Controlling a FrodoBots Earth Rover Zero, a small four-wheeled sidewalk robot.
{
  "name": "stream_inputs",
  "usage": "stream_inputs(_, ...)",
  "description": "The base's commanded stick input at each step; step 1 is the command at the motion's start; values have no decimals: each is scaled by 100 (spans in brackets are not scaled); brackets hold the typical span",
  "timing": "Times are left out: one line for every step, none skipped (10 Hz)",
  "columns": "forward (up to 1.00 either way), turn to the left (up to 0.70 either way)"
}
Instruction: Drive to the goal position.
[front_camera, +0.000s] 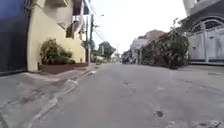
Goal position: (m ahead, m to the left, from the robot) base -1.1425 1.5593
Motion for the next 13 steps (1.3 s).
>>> stream_inputs(100, 0)
stream_inputs(100, 0)
stream_inputs(100, 0)
stream_inputs(100, 0)
stream_inputs(100, 0)
stream_inputs(100, 0)
stream_inputs(100, 0)
stream_inputs(100, 0)
stream_inputs(100, 0)
stream_inputs(100, 0)
stream_inputs(100, 0)
stream_inputs(100, -14)
stream_inputs(100, -40)
